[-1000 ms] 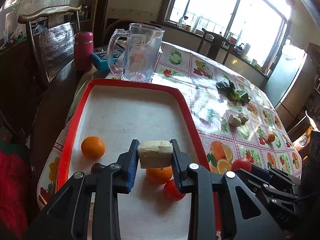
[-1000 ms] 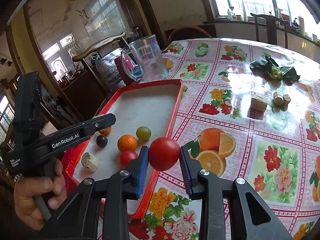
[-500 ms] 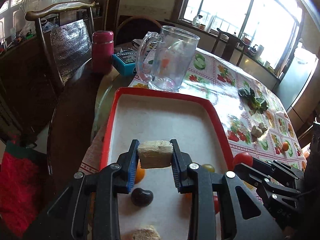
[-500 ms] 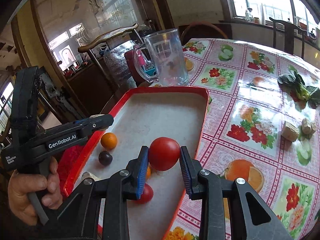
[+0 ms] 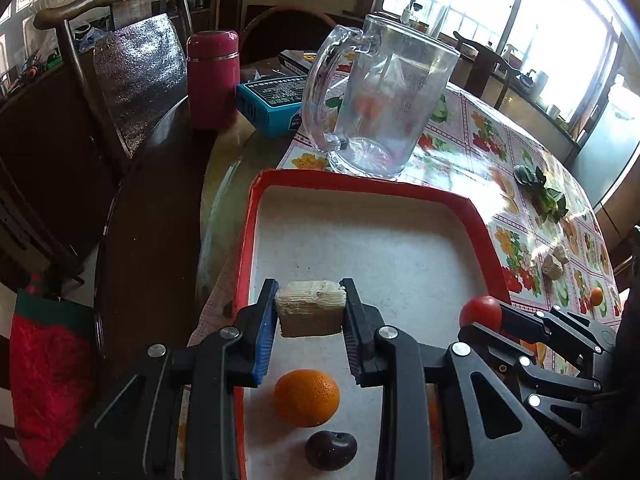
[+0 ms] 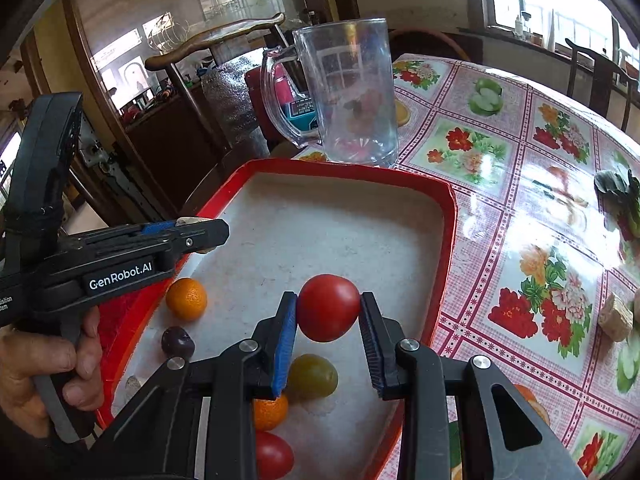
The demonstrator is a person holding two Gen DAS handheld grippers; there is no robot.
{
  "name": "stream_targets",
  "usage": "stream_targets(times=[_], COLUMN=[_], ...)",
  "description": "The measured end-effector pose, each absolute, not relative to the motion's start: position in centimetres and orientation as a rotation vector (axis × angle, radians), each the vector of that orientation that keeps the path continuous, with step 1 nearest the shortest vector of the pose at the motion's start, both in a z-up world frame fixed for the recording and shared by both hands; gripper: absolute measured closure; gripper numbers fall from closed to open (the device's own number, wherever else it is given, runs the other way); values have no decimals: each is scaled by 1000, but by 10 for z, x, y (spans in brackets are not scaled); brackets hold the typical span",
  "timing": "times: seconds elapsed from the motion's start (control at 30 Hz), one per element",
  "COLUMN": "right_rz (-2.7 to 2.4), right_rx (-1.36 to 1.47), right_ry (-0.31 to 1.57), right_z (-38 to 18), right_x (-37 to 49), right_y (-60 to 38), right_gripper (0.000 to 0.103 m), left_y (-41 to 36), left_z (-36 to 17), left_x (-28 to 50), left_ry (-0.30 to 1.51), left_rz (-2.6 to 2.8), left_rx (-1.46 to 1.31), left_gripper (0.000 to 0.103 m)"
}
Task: Organize fruits
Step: 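Open the left tool to drop the cake while the right tool releases the tomato into the tray, then move both tools back over the table toward the remaining beige cakes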
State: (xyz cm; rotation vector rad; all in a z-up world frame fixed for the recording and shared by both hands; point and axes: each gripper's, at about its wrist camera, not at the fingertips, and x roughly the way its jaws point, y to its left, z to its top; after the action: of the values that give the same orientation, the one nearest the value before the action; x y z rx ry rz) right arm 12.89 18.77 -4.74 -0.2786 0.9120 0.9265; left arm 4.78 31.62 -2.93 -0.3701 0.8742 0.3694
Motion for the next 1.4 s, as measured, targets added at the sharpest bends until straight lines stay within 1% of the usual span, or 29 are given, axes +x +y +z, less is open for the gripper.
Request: stream_targets(times=[0.17,0.27,0.33,0.4,0.47,0.5,0.57,0.6,0.63,0.7,0.97,1.4], right_rz=[917,910,912,913,917,920,924,925,925,923,861,718], right_rx=[-302,-307,-303,-293,-286,-282,-268,-261,-253,-236,-164,-93], right_ry=[927,936,936,933,923,916,907,901,894,883,862,859], right_z=[-56,-59,-60,-57,-52,-50,-44,-41,-38,-33,-21,-19], right_x=[133,134,134,133,131,129,126,124,122,120,120,136], right_y=[192,191,189,187,184,182,177,173,170,160,111,22], right_gripper=[71,69,69,64,60,60,60,59,59,59,59,59], left_y=[316,316,316,316,315,315,313,311,310,307,286,216], left_z=[-38,-46,-51,-50,-46,-44,-39,-36,-34,-28,-11,7], left_x=[55,59,60,59,58,56,53,52,50,45,37,52], left_ry=[906,936,953,950,944,937,924,917,908,886,848,836], left_rz=[362,371,376,382,393,385,388,394,402,407,379,257], left_rx=[-368,-365,-373,-373,-366,-372,-371,-366,-360,-355,-346,-274], left_gripper=[75,75,73,73,65,61,58,54,46,43,43,43])
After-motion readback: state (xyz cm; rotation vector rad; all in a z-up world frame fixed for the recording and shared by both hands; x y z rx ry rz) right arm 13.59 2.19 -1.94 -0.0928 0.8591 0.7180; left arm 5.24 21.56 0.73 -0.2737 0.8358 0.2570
